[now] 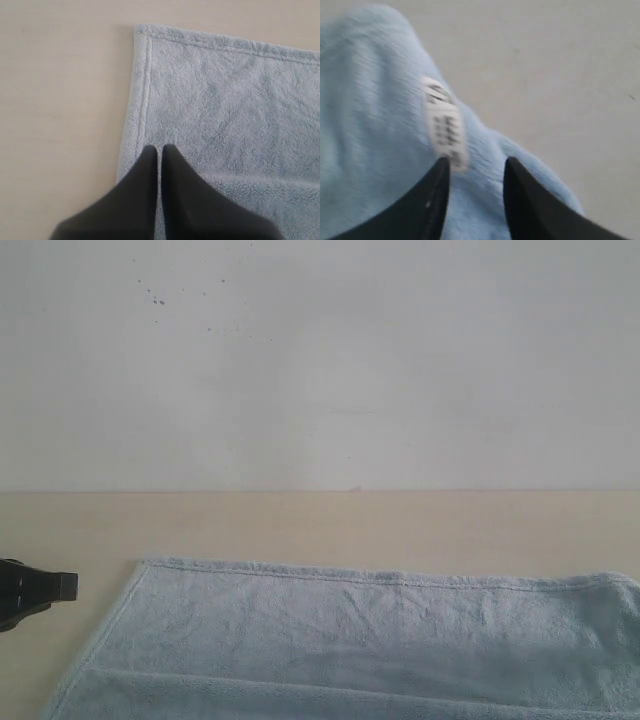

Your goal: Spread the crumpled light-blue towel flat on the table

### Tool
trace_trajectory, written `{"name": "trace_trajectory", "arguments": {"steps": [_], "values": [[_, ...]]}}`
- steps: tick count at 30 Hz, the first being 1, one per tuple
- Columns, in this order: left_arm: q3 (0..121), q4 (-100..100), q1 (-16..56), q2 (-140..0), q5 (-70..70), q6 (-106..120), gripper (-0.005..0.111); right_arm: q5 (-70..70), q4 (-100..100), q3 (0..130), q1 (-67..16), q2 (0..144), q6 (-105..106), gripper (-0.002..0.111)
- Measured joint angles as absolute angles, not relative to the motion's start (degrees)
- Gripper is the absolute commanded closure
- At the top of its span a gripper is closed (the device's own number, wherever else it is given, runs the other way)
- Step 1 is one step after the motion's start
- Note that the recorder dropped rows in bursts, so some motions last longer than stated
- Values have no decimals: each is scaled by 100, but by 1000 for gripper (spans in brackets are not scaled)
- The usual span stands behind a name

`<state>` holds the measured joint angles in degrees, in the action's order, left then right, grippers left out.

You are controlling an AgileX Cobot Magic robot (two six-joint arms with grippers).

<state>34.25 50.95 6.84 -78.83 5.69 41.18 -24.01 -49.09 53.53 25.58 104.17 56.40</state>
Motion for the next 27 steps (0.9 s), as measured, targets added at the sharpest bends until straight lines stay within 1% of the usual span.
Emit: {"name": "trace_trajectory", "arguments": {"steps": [4,9,11,17,19,27], "values": [[3425,5095,684,-7883,569,4118,103,-2388,-5468,5433,2191,10248,6011,58],[3425,5118,684,-7883,569,4118,103,-2420,-5568,5643,1825,10222,6240,60],[3425,5132,684,-7883,569,4118,103,-2419,-5582,5651,1594,10272,6405,67],[3425,5141,684,-7883,569,4118,103,-2337,-5582,5651,1013,10559,6587,95],[3425,5141,684,-7883,569,4118,103,-2305,-5582,5651,921,10599,6587,107],[3425,5141,684,-7883,569,4118,103,-2510,-5582,5651,910,10861,6647,108]]}}
